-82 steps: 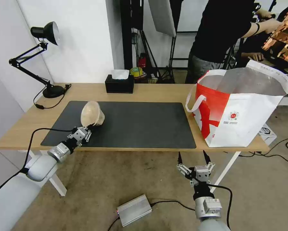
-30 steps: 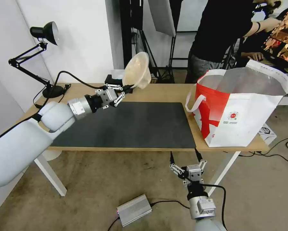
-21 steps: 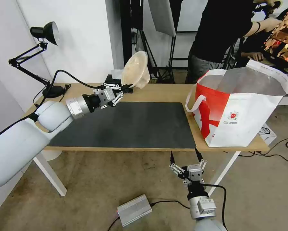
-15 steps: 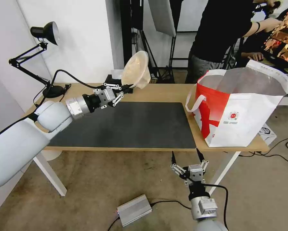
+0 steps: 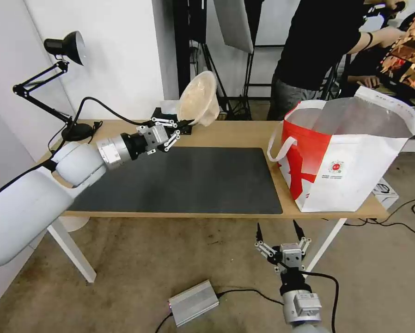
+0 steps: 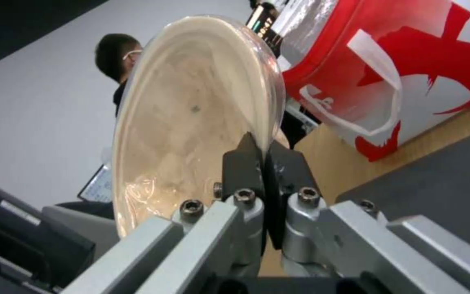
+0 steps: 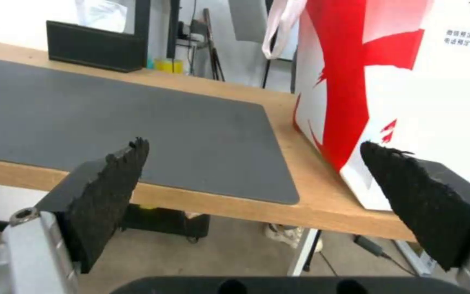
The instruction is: Pick up the trash from the table and place it into the takeout bag.
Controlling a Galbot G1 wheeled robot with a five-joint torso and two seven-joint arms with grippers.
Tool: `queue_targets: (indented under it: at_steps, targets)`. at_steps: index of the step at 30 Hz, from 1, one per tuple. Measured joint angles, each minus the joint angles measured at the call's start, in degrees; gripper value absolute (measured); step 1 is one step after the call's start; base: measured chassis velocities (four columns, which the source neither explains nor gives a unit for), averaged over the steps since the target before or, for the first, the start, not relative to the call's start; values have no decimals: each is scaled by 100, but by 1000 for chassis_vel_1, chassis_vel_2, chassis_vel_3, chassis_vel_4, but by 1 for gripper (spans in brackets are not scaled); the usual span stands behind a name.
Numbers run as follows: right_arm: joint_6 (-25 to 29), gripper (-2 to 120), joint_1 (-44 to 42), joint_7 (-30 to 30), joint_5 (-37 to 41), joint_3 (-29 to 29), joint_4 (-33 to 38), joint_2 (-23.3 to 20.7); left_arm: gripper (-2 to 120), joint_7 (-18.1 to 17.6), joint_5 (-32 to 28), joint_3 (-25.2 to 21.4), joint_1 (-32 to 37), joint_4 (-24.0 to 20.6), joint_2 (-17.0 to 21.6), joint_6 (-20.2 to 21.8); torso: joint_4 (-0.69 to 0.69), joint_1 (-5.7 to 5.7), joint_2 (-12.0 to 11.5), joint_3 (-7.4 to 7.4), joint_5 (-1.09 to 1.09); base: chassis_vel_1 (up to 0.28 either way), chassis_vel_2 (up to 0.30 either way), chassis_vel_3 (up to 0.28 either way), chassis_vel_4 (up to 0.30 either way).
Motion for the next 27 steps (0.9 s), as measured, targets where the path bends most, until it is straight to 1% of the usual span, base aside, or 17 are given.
queue_targets:
  at_steps: [2,3,7,8,9,12,13,15,17,18,22,23,27]
  targets:
    - [9,99,-2,1,4,12,0,2,0,1,2,196,-189,91,-93,-9,0,0,0,0,0,0,0,0,0]
    - [9,99,-2,1,4,12,0,2,0,1,2,196,-189,91,-93,-9,0,0,0,0,0,0,0,0,0]
    - [18,99,-7,1,6,21,-4,19,0,36,8,623,-630,335,-315,-78,0,0,0,0,1,0,0,0,0]
    - [18,99,-7,1,6,21,-4,19,0,36,8,623,-630,335,-315,-78,0,0,0,0,1,0,0,0,0]
    - [23,99,-10,2,7,30,-7,33,0,62,55,830,-846,476,-469,-125,0,0,0,0,0,0,0,0,0]
    - [29,99,-30,2,5,57,-8,78,0,90,154,1115,-1239,755,-815,-199,-1,0,0,0,1,0,0,0,0]
    - [29,99,-30,2,5,57,-8,78,0,90,154,1115,-1239,755,-815,-199,-1,0,0,0,1,0,0,0,0]
    - [30,99,-35,1,2,62,-6,98,0,98,163,1255,-1428,845,-965,-215,-2,0,0,1,1,0,0,0,0]
    - [31,99,-33,-1,-1,57,-5,111,0,102,189,1399,-1621,946,-1098,-224,0,0,0,0,1,0,0,0,0]
    - [31,99,-33,-1,-1,57,-5,111,0,102,189,1399,-1621,946,-1098,-224,0,0,0,0,1,0,0,0,0]
    - [31,99,-13,-8,-17,31,-20,140,0,136,273,1580,-1966,1205,-1451,-264,0,0,0,1,1,0,0,0,0]
    - [31,99,-13,-8,-17,31,-20,140,0,136,273,1580,-1966,1205,-1451,-264,0,0,0,1,1,0,0,0,0]
    - [32,99,-11,-13,-28,19,-27,155,0,159,345,1702,-2178,1469,-1835,-283,-1,0,0,1,1,0,0,0,0]
